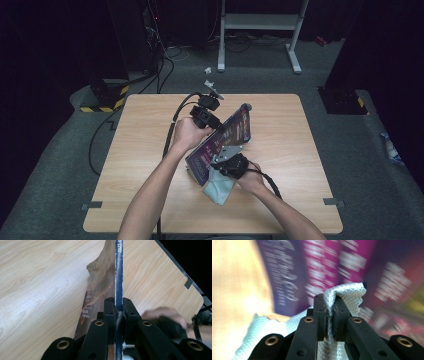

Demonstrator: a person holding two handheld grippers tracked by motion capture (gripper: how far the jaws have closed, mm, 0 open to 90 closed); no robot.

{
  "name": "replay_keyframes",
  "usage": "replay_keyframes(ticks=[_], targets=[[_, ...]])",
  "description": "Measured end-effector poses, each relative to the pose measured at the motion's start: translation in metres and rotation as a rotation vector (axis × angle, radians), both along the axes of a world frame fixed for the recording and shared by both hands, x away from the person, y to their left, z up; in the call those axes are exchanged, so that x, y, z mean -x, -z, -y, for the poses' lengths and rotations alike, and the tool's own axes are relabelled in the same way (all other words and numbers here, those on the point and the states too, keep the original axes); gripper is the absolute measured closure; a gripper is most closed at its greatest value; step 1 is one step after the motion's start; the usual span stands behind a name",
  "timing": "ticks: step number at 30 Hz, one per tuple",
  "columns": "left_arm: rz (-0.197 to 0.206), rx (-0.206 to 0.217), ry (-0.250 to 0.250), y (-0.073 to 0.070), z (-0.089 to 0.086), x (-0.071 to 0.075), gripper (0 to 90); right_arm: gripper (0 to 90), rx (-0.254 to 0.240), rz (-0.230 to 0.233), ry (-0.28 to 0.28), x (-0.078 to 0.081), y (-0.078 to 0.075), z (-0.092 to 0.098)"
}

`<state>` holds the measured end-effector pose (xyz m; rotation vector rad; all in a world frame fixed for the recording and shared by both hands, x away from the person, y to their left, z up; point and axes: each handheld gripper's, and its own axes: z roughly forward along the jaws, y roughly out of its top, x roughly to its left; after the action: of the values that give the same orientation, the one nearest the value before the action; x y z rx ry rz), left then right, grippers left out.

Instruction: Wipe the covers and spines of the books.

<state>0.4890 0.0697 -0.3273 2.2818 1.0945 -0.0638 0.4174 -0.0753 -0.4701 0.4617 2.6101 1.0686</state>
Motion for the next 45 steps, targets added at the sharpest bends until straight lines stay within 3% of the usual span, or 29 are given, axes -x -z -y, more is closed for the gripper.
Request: replay_keyframes(ticks=[2,4,9,11,15,17,20,23,25,29,31,36,38,41,45], targets=[[0.005,0.003,-0.004,-0.001,-0.001,-0.001,83.7,83.4,-0.017,-0.018,0.071,-0.011,0.001,0.01],[-0.002,0.013,-0.016,-0.001,-0.001,-0.004,83.7,83.4,-0.029,-0.026,0.086,-0.011,-0.001,0.012],[0.004,0.008,-0.026,0.001,0.004,-0.007,83.7,83.4,-0.059,0.013,-0.05,0.015,-0.014,-0.011],[0.006,0.002,-0.033,0.002,0.004,-0.008,83.6,83.4,-0.102,0.014,-0.07,0.019,-0.023,-0.016],[-0.012,-0.003,-0.03,0.005,0.004,-0.011,83.5,83.4,-0.182,0.061,-0.099,0.027,-0.049,-0.025],[-0.01,-0.009,-0.03,0.006,0.005,-0.011,83.4,83.4,-0.2,0.07,-0.111,0.031,-0.059,-0.029],[-0.006,-0.005,-0.023,0.006,0.007,-0.01,83.0,83.4,-0.18,0.068,-0.14,0.035,-0.056,-0.04],[-0.009,0.008,-0.013,0.003,0.005,-0.007,83.0,83.4,-0.071,0.069,-0.178,0.04,-0.034,-0.05],[-0.007,0.012,-0.002,0.001,0.003,-0.006,83.0,83.4,-0.024,0.054,-0.164,0.035,-0.021,-0.048],[-0.005,0.021,-0.001,-0.001,0.0,-0.005,82.9,83.4,0.012,0.031,-0.049,0.014,-0.009,-0.03],[-0.002,0.024,-0.004,-0.001,0.001,-0.006,83.1,83.4,0.001,0.016,-0.008,0.008,-0.008,-0.024],[-0.019,0.018,-0.009,0.002,0.0,-0.005,83.4,83.4,0.016,0.052,-0.103,0.026,-0.008,-0.038],[-0.028,0.03,0.0,0.002,-0.002,-0.003,83.3,83.4,0.026,0.045,-0.105,0.024,-0.006,-0.038],[-0.021,0.012,0.019,-0.001,-0.003,0.001,83.4,83.4,0.039,0.037,-0.047,0.012,-0.002,-0.026],[-0.008,-0.014,0.04,-0.003,-0.006,0.008,83.7,83.4,0.04,0.029,0.085,-0.01,0.0,0.008]])
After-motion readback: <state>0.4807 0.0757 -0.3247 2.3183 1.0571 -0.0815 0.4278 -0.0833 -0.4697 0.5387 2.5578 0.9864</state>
